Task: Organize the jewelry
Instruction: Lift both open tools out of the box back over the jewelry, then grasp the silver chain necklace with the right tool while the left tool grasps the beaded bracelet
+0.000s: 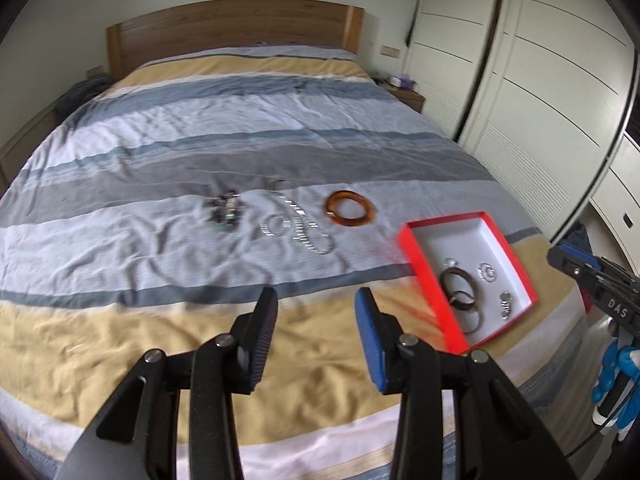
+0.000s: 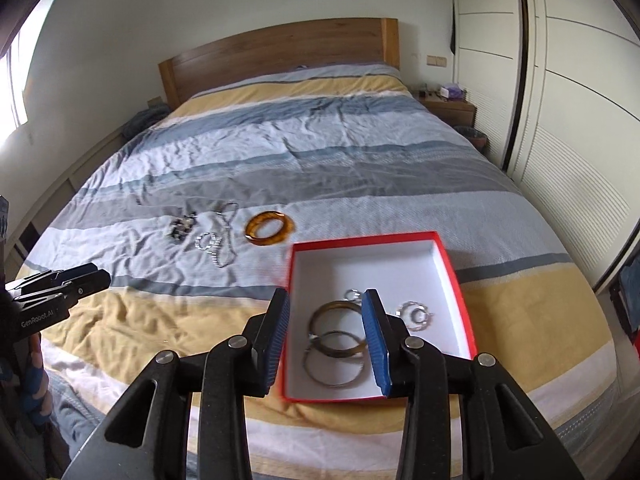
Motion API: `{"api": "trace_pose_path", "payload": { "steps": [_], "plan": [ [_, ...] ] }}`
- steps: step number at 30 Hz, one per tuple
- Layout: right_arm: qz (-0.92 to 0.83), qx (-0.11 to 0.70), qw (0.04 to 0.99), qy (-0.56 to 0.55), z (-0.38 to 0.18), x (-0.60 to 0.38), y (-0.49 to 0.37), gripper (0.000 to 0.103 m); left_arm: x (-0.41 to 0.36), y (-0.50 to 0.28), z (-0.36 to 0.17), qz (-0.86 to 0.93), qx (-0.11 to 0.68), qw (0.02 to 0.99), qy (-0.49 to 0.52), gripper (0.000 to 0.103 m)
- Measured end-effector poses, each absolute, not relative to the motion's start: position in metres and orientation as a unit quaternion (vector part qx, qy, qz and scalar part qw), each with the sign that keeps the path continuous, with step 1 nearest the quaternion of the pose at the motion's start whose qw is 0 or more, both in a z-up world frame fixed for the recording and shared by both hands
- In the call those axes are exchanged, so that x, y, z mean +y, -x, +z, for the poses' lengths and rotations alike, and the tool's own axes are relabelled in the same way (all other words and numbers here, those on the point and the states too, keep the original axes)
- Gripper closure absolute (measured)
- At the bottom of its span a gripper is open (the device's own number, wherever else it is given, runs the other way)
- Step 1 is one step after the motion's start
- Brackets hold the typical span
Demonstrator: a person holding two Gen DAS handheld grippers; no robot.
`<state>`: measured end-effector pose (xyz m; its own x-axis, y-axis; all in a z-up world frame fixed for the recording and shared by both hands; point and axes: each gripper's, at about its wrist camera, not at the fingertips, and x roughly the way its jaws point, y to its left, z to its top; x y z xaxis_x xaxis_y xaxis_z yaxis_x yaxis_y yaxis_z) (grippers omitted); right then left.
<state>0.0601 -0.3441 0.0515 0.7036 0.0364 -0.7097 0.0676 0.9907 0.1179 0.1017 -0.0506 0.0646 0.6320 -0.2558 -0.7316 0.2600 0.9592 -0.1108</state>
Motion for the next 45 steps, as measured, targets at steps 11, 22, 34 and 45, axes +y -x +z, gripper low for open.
{"api": "trace_pose_path", "payload": {
  "steps": [11,22,34,45],
  "plan": [
    [0.054,0.375,0.924,-0.044,0.074,-0.27,-0.073,0.062,0.039,-0.1,0.073,-0.08,0.397,0.914,0.024,0.061],
    [0.097,0.404,0.909,-0.039,0.04,-0.224,-0.15,0.062,0.054,-0.167,0.029,-0.071,0.425,0.901,0.045,0.061],
    [0.124,0.466,0.875,-0.036,-0.044,-0.203,-0.242,0.062,0.031,-0.267,-0.041,-0.089,0.462,0.881,0.053,0.061],
    [0.137,0.491,0.86,-0.031,-0.09,-0.194,-0.291,0.062,0.029,-0.327,-0.077,-0.099,0.471,0.873,0.077,0.058]
  ]
}}
